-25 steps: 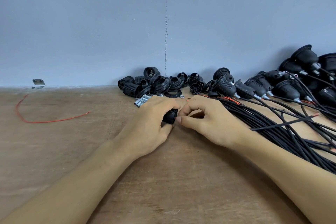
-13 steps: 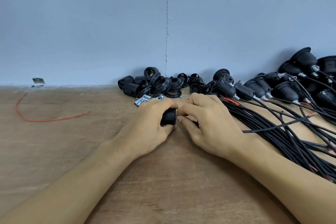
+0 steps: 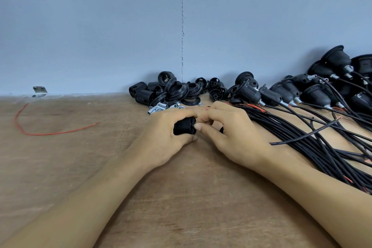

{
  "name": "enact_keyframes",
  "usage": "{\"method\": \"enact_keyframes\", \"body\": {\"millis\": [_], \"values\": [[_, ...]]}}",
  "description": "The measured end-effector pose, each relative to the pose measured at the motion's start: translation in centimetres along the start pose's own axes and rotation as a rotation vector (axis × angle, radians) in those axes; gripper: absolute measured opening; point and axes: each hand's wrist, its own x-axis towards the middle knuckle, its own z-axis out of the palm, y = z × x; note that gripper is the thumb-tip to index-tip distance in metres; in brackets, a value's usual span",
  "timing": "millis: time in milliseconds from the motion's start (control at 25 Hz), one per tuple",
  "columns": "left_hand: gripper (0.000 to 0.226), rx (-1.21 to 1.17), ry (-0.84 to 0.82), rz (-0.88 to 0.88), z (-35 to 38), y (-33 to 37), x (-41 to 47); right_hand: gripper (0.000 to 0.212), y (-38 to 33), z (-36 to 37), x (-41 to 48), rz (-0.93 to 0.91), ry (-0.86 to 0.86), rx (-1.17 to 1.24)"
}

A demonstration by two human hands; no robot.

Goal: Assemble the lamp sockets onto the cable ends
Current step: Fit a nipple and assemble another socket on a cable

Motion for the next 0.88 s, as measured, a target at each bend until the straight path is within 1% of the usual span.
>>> {"method": "enact_keyframes", "body": {"millis": [200, 280, 400, 520, 600, 680, 800, 880], "values": [[0.064, 0.042, 0.030, 0.056, -0.03, 0.57, -0.10, 0.005, -0.19, -0.24, 0.12, -0.058, -0.034, -0.062], [0.065, 0.060, 0.037, 0.090, -0.01, 0.82, -0.10, 0.006, -0.39, -0.24, 0.05, -0.079, -0.032, -0.092], [0.059, 0.061, 0.037, 0.069, 0.08, 0.81, -0.20, 0.007, -0.55, -0.15, -0.16, -0.064, -0.026, -0.104], [0.039, 0.027, 0.020, -0.002, 0.35, 0.54, -0.30, 0.008, -0.22, -0.27, -0.03, -0.039, -0.033, -0.057], [0.041, -0.042, 0.044, -0.048, 0.41, 0.43, -0.30, 0.007, -0.10, -0.36, 0.20, -0.010, -0.022, 0.016], [0.044, -0.055, 0.078, -0.076, 0.50, 0.40, -0.30, 0.006, -0.14, -0.43, 0.23, 0.016, -0.016, 0.069], [0.034, -0.089, 0.130, -0.174, 0.70, 0.08, -0.24, 0.011, -0.11, -0.40, 0.02, 0.050, 0.000, 0.120], [0.034, -0.103, 0.146, -0.213, 0.76, -0.09, -0.21, 0.014, -0.22, -0.45, -0.06, 0.063, 0.017, 0.138]]}}
